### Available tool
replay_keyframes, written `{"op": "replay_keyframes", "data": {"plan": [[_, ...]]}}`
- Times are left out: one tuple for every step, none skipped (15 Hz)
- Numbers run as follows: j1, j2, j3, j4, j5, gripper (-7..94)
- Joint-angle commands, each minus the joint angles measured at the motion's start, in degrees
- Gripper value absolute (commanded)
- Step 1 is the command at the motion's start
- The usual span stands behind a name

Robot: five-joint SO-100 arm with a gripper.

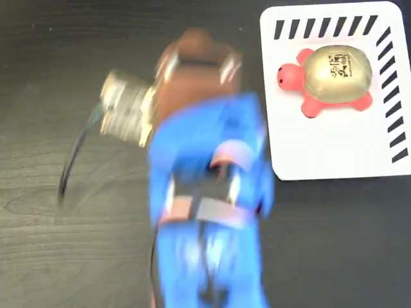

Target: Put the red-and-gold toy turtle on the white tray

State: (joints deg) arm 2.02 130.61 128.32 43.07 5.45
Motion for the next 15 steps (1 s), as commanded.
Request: {"op": "replay_keyframes", "data": {"plan": [[-3.43,15.56,12.57,-1.49,-1.23,0],[-4.31,20.74,18.46,-0.7,-1.85,0],[-4.39,25.66,23.29,0.62,-2.29,0],[-4.22,30.15,27.07,3.25,-2.55,0],[-3.96,34.28,30.06,6.24,-2.9,0],[-3.69,38.85,33.13,9.4,-3.52,0],[-3.43,42.63,35.51,12.22,-4.04,0],[-3.43,45.09,37.27,14.41,-4.22,0],[-3.69,46.32,38.41,16.35,-4.13,0],[-4.31,47.81,38.85,18.28,-3.69,0],[-5.19,50.01,38.94,20.92,-3.34,0],[-6.24,53.79,39.29,24.87,-3.08,0],[-6.59,55.63,39.46,27.77,-2.99,0],[-6.42,55.63,39.37,29.18,-2.64,0],[-6.33,55.72,39.37,29.18,-2.64,0]]}}
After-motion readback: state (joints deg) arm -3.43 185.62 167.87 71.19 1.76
